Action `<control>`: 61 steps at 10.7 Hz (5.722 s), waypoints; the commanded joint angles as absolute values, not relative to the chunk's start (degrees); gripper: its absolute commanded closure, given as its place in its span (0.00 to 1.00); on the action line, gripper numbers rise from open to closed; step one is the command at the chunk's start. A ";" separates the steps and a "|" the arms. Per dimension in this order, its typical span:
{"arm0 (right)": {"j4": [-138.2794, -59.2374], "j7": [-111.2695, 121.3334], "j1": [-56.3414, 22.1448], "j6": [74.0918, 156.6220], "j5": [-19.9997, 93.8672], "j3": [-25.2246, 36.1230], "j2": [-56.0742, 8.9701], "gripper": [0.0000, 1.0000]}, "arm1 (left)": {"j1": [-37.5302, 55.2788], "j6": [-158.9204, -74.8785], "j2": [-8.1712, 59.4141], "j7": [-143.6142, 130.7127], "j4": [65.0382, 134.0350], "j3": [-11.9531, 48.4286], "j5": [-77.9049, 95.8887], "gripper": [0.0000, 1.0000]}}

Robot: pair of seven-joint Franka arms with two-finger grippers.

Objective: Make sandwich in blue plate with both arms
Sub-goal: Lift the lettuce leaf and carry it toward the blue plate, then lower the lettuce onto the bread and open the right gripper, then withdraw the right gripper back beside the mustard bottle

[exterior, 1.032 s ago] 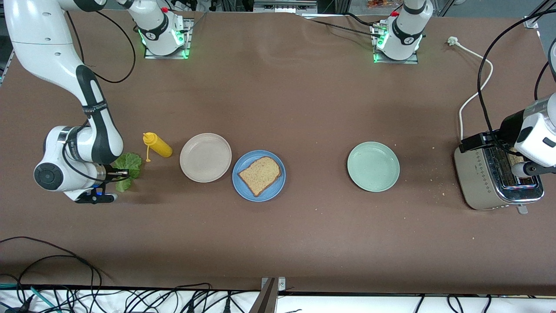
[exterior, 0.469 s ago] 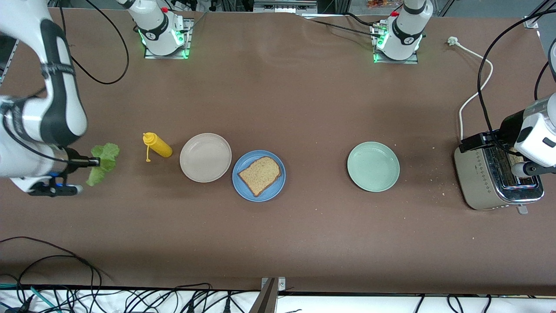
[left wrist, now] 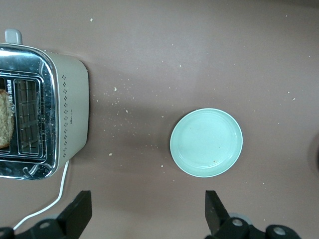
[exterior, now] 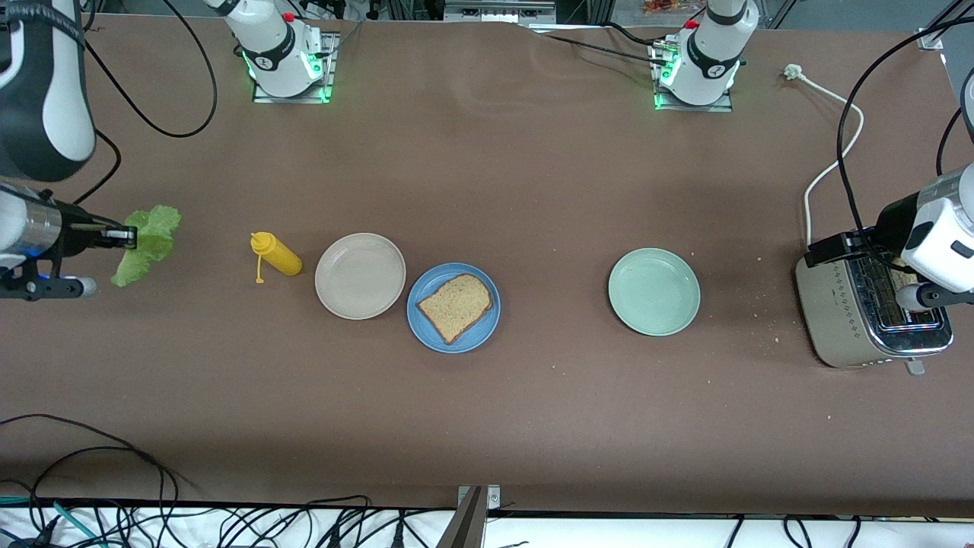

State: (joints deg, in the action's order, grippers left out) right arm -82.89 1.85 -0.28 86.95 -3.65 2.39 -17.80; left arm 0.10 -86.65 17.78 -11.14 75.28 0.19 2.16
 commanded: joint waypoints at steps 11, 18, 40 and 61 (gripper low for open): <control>-77.52 -45.51 -28.12 97.79 12.46 2.29 -32.93 1.00 | -0.52 -86.31 17.49 -10.02 75.15 0.26 1.14 0.00; -77.43 -58.52 -35.41 115.64 13.89 2.29 -42.44 1.00 | -0.53 -86.31 17.67 -10.11 75.67 0.35 1.05 0.00; -66.62 -57.31 -30.94 97.66 6.97 7.47 -33.86 0.00 | -0.88 -86.31 17.67 -9.84 75.76 0.35 1.05 0.00; -92.07 -21.10 -9.81 93.74 0.53 9.46 -9.69 0.03 | -0.79 -86.31 17.93 -9.93 75.85 0.35 0.97 0.00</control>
